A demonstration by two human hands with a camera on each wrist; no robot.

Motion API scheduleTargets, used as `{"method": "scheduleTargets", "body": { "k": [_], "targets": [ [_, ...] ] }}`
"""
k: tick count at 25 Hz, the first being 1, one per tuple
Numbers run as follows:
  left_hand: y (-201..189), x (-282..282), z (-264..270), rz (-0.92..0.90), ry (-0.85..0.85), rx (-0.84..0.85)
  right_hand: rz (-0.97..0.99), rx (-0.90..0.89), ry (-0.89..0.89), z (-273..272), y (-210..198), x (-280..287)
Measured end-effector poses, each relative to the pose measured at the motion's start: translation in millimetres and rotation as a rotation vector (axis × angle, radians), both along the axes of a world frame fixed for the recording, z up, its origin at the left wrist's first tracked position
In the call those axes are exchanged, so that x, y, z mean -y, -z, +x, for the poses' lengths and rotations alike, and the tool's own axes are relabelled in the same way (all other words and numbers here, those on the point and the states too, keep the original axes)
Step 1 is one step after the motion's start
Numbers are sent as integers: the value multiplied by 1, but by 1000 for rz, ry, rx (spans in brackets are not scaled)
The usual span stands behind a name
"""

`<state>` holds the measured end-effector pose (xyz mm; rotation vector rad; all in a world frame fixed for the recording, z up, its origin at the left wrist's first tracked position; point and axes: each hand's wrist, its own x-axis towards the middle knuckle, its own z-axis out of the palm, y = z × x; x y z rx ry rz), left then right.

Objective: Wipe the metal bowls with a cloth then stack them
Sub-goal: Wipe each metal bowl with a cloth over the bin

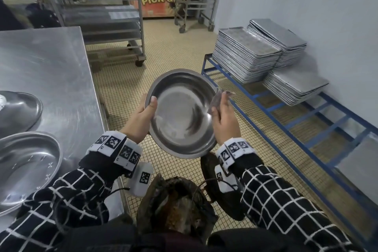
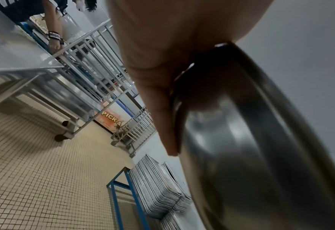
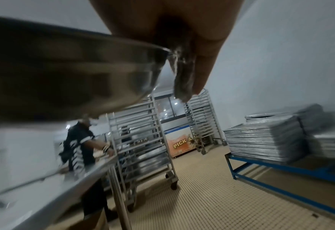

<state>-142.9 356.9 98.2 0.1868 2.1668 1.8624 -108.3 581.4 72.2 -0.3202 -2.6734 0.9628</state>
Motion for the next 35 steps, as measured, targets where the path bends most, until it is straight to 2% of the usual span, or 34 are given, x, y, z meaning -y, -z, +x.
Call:
{"method": "scheduleTargets", "body": {
  "k": [3, 6, 10, 13, 15, 17, 20, 23, 25, 27, 30, 32, 35],
  "targets": [
    [-1, 9, -4, 64, 46, 106, -245, 58, -8, -6, -23, -13],
    [5, 16, -11, 96, 115, 109, -192, 156, -55, -11, -14, -21],
    [12, 11, -7, 186, -8, 9, -346, 56, 134, -10, -1, -15],
    [15, -5, 11, 79, -5, -152, -502, -21, 265, -9, -2, 3],
    [13, -17, 18, 35, -102, -170, -675, -21, 233, -9, 1, 12],
    [9, -20, 18, 72, -219, -127, -796, 13, 147, -4, -2, 17],
    [3, -12, 10, 132, -336, -47, -610, 41, 112, 8, -2, 17],
    [0, -3, 10, 130, -361, -50, -500, -13, 106, 21, -6, 29],
    [-4, -2, 14, 113, -336, -88, -419, -31, -44, 26, -7, 47],
    [-12, -5, 17, 120, -301, -158, -296, -57, -274, 27, -6, 70],
    [-26, -10, 15, 154, -229, -226, -27, -94, -572, 27, 8, 99],
    [-35, -7, 9, 137, -199, -252, 157, -84, -599, 24, 15, 94],
    [-39, 4, 1, 119, -174, -267, 469, -23, -507, 14, 24, 60]
  ]
}}
